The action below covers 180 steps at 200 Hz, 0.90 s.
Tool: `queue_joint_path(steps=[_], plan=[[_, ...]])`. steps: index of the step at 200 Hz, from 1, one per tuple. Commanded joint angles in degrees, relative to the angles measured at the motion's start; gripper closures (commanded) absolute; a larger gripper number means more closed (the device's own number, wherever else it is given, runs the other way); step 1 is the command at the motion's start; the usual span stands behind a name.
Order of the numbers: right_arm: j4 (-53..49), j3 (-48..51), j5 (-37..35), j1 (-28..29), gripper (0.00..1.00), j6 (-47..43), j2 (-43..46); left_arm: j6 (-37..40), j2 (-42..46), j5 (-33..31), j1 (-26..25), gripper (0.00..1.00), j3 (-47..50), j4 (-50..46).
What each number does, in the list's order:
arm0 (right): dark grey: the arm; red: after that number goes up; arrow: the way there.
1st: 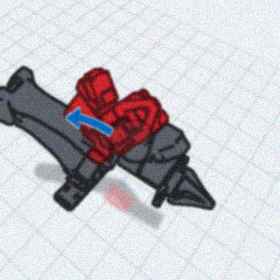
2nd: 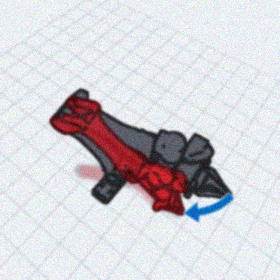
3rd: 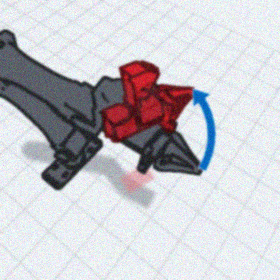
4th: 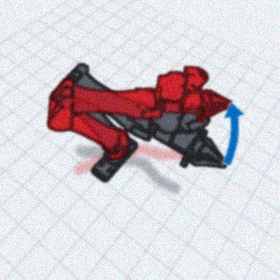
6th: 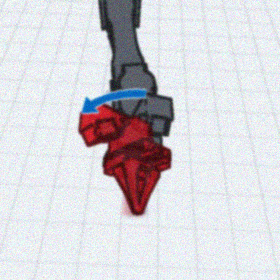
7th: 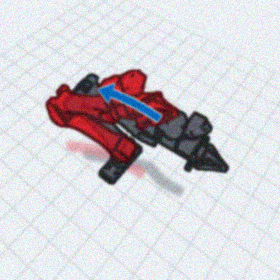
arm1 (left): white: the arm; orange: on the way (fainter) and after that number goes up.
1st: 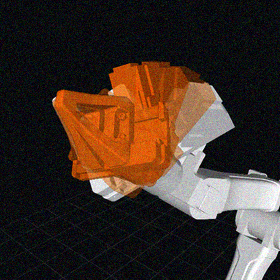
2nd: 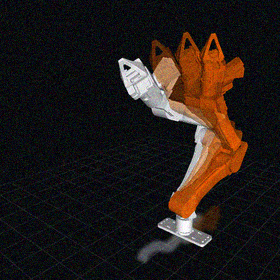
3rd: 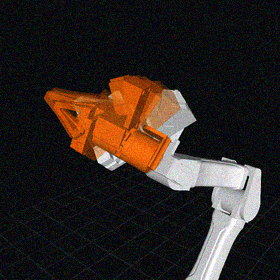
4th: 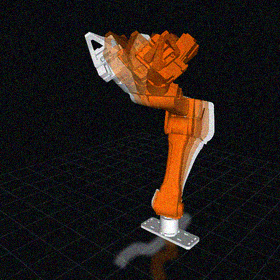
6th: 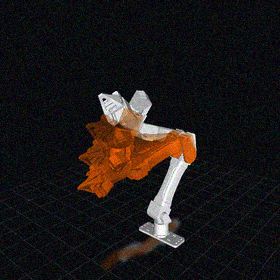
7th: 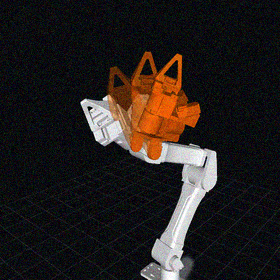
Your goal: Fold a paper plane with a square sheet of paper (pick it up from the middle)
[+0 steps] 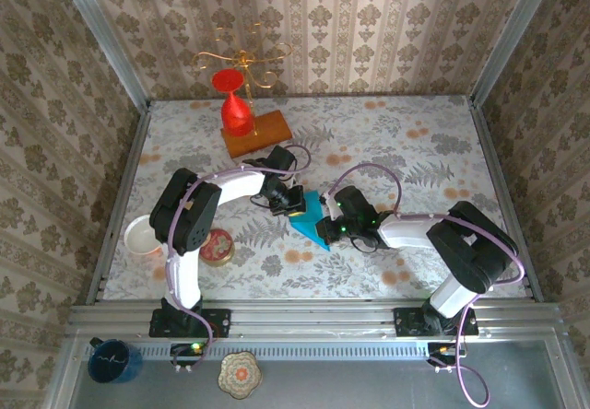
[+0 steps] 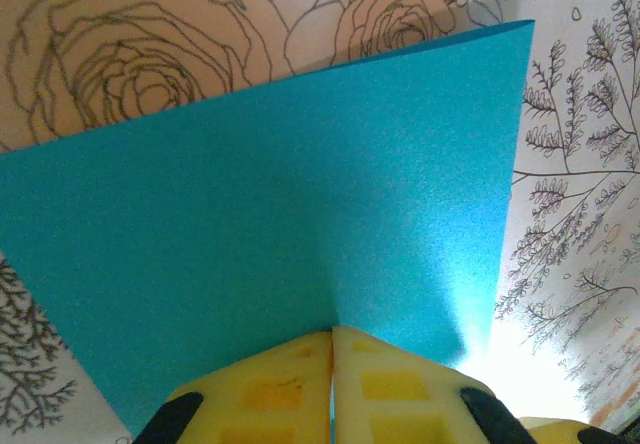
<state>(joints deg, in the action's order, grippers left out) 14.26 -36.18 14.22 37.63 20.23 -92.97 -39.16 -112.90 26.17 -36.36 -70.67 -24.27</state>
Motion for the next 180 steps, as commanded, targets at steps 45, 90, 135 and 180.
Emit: queue_joint_path(steps=[45, 90, 135, 180], plan=[[-2.4, -2.1, -1.4, -0.4, 1.0, 1.0, -1.6, 1.3, -2.8, -0.5, -0.6, 0.91, -0.1, -2.8], [-2.5, -2.5, -1.7, -0.5, 1.0, 1.1, -2.0, 1.3, -3.0, -0.6, -0.8, 0.92, 0.1, -2.8], [-3.3, -3.4, -2.1, -0.5, 1.0, 1.2, -2.5, 1.3, -3.0, -0.6, -0.8, 0.92, 0.1, -2.9], [-4.3, -3.2, -2.0, -0.6, 1.0, 1.3, -3.4, 1.5, -2.1, -0.4, -0.8, 0.92, -0.2, -2.9]])
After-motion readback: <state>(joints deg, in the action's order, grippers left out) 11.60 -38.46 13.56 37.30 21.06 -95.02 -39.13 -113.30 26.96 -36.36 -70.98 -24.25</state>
